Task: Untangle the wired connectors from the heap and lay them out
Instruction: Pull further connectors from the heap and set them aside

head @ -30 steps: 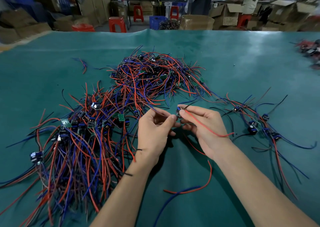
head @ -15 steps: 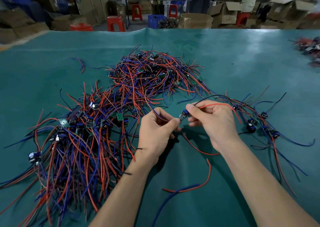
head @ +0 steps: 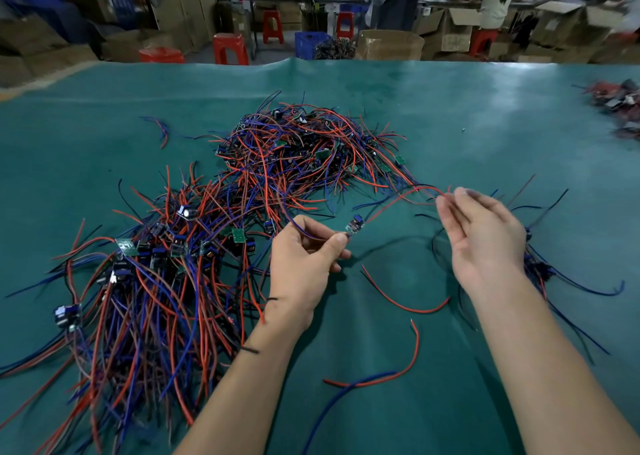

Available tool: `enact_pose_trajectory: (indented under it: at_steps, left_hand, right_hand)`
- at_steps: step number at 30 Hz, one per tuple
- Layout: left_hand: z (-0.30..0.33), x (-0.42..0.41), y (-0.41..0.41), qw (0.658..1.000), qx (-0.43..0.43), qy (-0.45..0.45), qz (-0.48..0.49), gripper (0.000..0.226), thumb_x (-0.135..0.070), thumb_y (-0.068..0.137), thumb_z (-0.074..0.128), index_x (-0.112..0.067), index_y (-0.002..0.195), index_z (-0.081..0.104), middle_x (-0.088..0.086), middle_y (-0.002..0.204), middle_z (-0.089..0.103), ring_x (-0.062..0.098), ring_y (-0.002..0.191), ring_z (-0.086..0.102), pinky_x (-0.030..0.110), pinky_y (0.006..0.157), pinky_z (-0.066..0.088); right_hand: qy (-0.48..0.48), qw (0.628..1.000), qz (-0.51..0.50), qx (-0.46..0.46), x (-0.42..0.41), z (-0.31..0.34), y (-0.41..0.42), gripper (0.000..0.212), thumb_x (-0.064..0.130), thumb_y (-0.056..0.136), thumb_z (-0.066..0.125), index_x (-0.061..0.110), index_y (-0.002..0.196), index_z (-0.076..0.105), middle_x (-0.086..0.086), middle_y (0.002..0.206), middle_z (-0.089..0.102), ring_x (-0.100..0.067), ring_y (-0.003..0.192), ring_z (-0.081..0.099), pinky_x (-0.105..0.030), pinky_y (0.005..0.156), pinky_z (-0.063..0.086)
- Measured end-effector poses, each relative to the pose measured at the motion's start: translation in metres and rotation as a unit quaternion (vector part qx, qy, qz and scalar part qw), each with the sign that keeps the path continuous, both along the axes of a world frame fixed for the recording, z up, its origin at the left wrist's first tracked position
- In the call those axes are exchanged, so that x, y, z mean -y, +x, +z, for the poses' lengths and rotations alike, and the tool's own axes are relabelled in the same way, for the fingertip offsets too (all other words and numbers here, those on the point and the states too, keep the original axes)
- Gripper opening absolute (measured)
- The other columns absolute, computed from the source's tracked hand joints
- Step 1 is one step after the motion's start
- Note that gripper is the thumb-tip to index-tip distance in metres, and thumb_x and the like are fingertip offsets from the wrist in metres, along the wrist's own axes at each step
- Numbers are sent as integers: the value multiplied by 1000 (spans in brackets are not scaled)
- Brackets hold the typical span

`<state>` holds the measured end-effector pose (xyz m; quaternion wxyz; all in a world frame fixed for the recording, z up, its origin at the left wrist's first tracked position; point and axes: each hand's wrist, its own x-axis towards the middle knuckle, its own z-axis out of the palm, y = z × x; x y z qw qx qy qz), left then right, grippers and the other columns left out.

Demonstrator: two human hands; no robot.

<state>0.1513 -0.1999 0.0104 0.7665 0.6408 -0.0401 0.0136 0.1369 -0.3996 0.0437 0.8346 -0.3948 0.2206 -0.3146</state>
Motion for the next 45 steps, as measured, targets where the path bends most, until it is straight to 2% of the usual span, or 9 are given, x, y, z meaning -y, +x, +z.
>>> enact_pose_trajectory:
  at_steps: [4, 8, 11, 15, 19, 25, 35, 41, 45]
  left_hand:
    - [0, -1, 1, 999, -8, -33, 28, 22, 5, 88, 69, -9, 82, 53, 11, 73, 67, 13, 62, 71, 17, 49, 47]
    - [0, -1, 2, 998, -7, -45, 41, 22, 4, 88, 69, -10, 83, 52, 9, 74, 70, 13, 62, 71, 17, 49, 47]
    - [1, 0, 1, 998, -10, -44, 33, 22, 4, 87, 70, -10, 83, 53, 8, 72, 68, 11, 60, 70, 16, 48, 46]
    - [3, -1, -1, 1000, 8, -12, 6, 22, 4, 86, 71, -14, 81, 59, 6, 72, 66, 9, 59, 66, 16, 48, 45]
    - [6, 0, -6, 999, 16, 4, -46, 20, 6, 84, 72, -11, 81, 62, -2, 67, 66, 10, 56, 67, 15, 46, 42]
    - [8, 2, -8, 997, 7, -1, -77, 17, 4, 85, 71, -10, 81, 62, 16, 74, 73, 14, 58, 70, 15, 45, 41]
    - [3, 5, -7, 992, 13, 76, -97, 17, 7, 85, 71, -8, 80, 63, 5, 67, 70, 12, 56, 69, 15, 47, 44]
    - [2, 4, -7, 991, 28, 103, -85, 15, 7, 85, 68, -6, 80, 63, 16, 71, 69, 9, 54, 66, 17, 48, 45]
    - [3, 2, -8, 991, 37, 102, -83, 7, 10, 84, 62, 5, 86, 66, 15, 69, 69, 1, 49, 59, 16, 49, 44]
  right_hand:
    - [-237, 962, 18, -137, -22, -13, 1, 7, 11, 90, 74, 14, 86, 68, -6, 82, 68, -21, 66, 66, -31, 55, 56]
    - [-454, 866, 65, -201, -47, -19, -3, 10, 31, 84, 78, 23, 81, 72, 12, 75, 73, -10, 69, 66, -30, 65, 51]
    - [-277, 911, 269, -143, -50, -6, -8, 7, 22, 89, 75, 19, 83, 73, -5, 86, 79, -15, 68, 68, -26, 60, 52]
    - [-240, 891, 370, -112, -54, 1, -13, 10, 30, 77, 79, 21, 76, 79, -11, 85, 77, -20, 69, 71, -24, 61, 54]
    - [-244, 905, 333, -103, -56, 1, -13, 22, 38, 61, 84, 22, 75, 78, -6, 77, 69, -19, 67, 61, -30, 65, 50]
    - [-233, 940, 232, -92, -53, -3, -8, 14, 13, 89, 75, 17, 76, 73, 0, 78, 70, -15, 71, 59, -29, 67, 47]
    - [-123, 989, 64, 55, -24, 75, -30, 21, 15, 96, 66, 19, 76, 68, 4, 69, 67, -13, 59, 61, -25, 62, 49]
    - [-259, 905, 330, 67, -117, 121, -7, 12, 19, 92, 71, 13, 81, 71, -4, 70, 71, -10, 51, 61, -22, 53, 49]
    - [-519, 715, 461, -77, -173, 122, 34, 34, 47, 89, 74, 13, 91, 75, 1, 86, 79, -14, 76, 69, -30, 69, 51]
